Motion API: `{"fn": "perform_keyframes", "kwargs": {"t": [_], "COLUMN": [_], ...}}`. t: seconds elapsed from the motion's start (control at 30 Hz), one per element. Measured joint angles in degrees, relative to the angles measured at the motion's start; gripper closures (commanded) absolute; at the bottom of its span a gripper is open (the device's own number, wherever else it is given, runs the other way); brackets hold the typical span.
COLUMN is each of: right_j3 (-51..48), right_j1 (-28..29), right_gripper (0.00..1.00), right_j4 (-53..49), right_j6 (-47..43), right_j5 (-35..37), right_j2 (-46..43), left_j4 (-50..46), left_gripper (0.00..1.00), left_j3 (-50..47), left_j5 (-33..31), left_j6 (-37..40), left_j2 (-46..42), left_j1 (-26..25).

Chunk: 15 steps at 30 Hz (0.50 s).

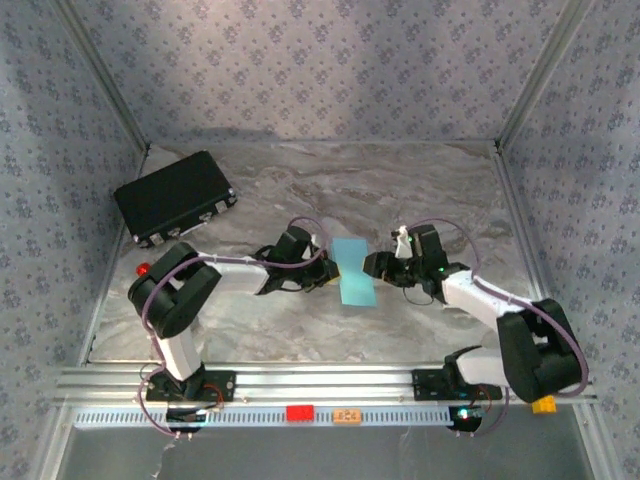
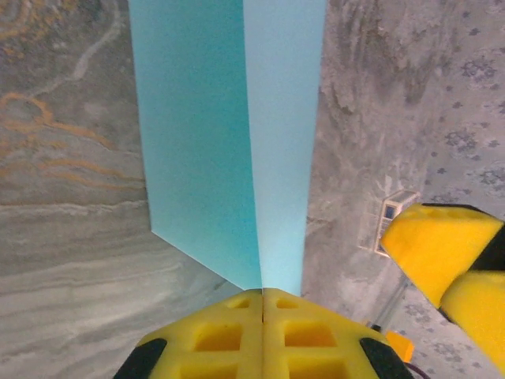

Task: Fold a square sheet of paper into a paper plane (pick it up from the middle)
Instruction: Third fold the triangle at the center of the table.

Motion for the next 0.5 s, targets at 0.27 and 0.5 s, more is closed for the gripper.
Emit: {"fn": "perform_keyframes", "kwargs": {"t": [0.27, 0.5], "right_j3": [-3.5, -8.6], "right_j1": [14.5, 30.3], "right_gripper": [0.38, 0.37], "right_j4": [3.0, 8.8], "right_j6": [-11.1, -28.5], "right_j5": [14.4, 27.3], "right_j2": [-6.3, -8.6], "left_j4": [0.0, 0.0], "left_gripper": [1.0, 1.0], "left_j3": [-1.3, -1.3], "left_j5": [0.7, 0.7], "left_j6": [-2.0, -2.1], "left_j2": [-2.4, -3.0], "left_j1": [0.8, 1.1]}}
